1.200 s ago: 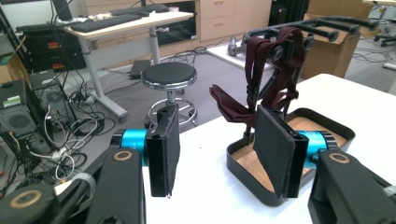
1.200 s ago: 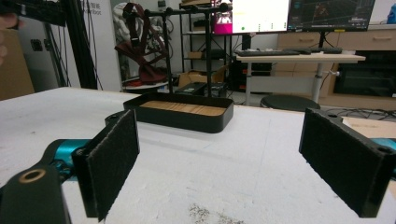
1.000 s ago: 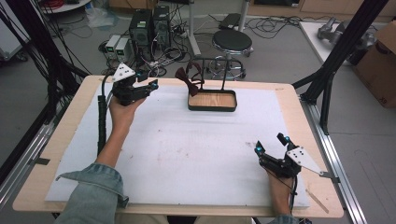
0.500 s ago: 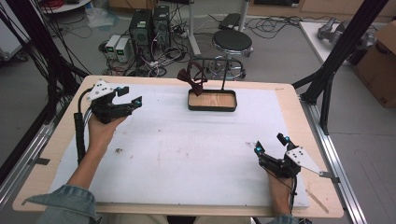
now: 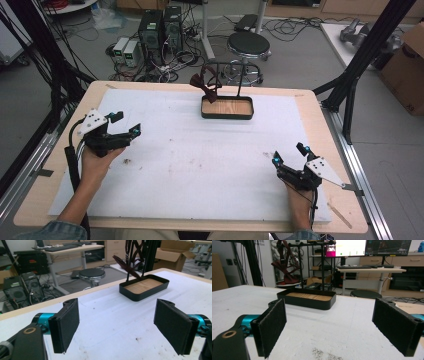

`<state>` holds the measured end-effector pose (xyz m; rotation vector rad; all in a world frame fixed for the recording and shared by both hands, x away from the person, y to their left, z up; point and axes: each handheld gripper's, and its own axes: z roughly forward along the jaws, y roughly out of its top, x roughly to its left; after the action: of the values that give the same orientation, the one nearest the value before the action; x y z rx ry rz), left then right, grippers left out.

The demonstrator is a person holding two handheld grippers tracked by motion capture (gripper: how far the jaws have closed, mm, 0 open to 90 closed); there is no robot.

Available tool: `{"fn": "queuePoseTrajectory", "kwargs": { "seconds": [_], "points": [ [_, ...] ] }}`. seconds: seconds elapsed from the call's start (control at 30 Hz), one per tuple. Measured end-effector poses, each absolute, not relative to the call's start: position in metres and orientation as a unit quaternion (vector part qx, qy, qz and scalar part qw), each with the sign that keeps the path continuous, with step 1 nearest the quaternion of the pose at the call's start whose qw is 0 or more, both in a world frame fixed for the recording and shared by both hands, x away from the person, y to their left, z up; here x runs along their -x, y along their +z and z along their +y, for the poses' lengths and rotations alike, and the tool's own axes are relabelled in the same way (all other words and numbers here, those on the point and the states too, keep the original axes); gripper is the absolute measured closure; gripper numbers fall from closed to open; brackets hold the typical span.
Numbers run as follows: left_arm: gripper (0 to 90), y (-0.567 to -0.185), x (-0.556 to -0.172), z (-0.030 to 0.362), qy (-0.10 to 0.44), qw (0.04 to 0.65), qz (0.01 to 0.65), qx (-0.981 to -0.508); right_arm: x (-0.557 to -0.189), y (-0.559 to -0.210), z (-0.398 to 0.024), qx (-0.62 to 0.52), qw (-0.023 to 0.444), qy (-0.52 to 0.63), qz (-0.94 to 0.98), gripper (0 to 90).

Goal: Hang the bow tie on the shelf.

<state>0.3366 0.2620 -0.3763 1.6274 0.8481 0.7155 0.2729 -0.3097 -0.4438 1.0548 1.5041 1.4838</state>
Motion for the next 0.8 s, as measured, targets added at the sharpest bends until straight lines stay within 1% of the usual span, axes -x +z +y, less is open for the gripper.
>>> {"fn": "queuePoseTrajectory", "kwargs": {
  "seconds": [0.27, 0.4, 0.6, 0.8],
  "points": [
    [20.0, -0.394, -0.321, 0.266, 0.302, 0.542, 0.382, -0.685, -0.273, -0.444, -0.310, -0.412, 0.381, 0.580, 0.590, 11.4],
    [20.0, -0.406, -0.312, 0.267, 0.311, 0.531, 0.389, -0.686, -0.273, -0.444, -0.310, -0.412, 0.380, 0.580, 0.590, 11.4],
    [19.7, -0.412, -0.306, 0.264, 0.327, 0.513, 0.398, -0.687, -0.273, -0.444, -0.309, -0.414, 0.378, 0.580, 0.591, 11.4],
    [19.7, -0.416, -0.306, 0.263, 0.324, 0.507, 0.401, -0.691, -0.273, -0.444, -0.310, -0.412, 0.379, 0.581, 0.591, 11.4]
  ]
}}
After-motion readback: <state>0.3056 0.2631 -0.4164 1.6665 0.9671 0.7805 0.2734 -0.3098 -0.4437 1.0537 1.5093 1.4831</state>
